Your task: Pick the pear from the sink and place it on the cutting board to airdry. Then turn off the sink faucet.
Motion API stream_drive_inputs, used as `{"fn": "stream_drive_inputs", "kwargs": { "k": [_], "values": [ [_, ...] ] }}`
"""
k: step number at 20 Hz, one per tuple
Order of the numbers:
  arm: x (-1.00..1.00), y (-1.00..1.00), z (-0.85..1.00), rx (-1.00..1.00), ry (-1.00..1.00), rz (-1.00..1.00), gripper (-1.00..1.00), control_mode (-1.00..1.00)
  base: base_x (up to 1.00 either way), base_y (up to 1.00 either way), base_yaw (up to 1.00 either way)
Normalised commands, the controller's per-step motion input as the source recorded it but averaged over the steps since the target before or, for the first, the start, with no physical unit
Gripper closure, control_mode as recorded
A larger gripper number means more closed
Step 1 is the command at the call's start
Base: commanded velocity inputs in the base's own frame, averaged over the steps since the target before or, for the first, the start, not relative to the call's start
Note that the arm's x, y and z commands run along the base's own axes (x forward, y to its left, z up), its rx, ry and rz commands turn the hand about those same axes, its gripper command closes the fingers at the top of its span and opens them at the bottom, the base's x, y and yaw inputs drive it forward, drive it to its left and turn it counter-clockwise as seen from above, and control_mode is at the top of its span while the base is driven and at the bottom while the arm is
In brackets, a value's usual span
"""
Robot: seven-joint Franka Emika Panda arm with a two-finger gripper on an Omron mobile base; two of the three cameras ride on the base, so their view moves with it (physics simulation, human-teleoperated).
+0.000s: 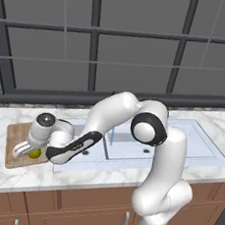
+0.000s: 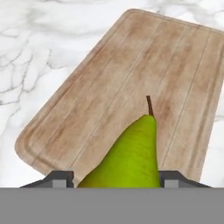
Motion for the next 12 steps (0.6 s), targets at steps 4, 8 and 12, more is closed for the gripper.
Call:
{"fn": "stream_drive_inputs", "kwargs": {
  "k": [4,8,12],
  "values": [
    [0.0,-0.01,0.0,0.0,0.0,0.0,-1.0,-1.0,0.0,0.0,0.0],
    [0.0,-0.15,0.0,0.0,0.0,0.0,-1.0,-1.0,0.0,0.0,0.0],
    [0.07,-0.27,0.11,0.0,0.0,0.0,-1.0,-1.0,0.0,0.0,0.0]
  ]
}}
